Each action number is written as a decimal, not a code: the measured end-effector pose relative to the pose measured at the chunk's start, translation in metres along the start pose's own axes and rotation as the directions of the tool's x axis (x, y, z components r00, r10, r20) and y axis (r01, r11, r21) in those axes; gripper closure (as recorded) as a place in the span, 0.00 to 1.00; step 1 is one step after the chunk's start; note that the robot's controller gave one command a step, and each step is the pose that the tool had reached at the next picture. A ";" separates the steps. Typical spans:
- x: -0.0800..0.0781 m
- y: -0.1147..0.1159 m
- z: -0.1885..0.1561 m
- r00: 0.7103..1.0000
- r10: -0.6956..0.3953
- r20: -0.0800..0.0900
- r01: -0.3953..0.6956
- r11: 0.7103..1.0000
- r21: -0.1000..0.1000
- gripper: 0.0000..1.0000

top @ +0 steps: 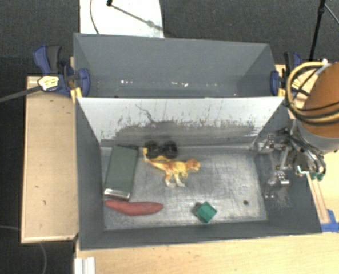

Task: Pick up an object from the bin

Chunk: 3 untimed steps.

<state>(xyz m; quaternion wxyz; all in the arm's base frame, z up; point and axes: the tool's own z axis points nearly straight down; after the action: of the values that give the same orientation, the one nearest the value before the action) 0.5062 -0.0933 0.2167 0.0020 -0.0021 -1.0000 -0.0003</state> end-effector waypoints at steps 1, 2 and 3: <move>-0.002 0.000 -0.003 1.000 -0.003 0.007 0.003 1.000 0.001 0.00; 0.006 0.026 0.023 0.996 -0.088 0.014 0.088 0.996 0.005 0.00; 0.024 0.043 0.075 0.975 -0.222 0.010 0.222 0.975 0.001 0.00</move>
Offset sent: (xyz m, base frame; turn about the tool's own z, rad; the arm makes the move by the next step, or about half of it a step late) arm -0.0203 0.0681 -0.0641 -0.2148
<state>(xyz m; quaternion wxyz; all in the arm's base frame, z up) 0.4819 -0.0499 0.1423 -0.0031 0.1097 -0.9940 -0.0008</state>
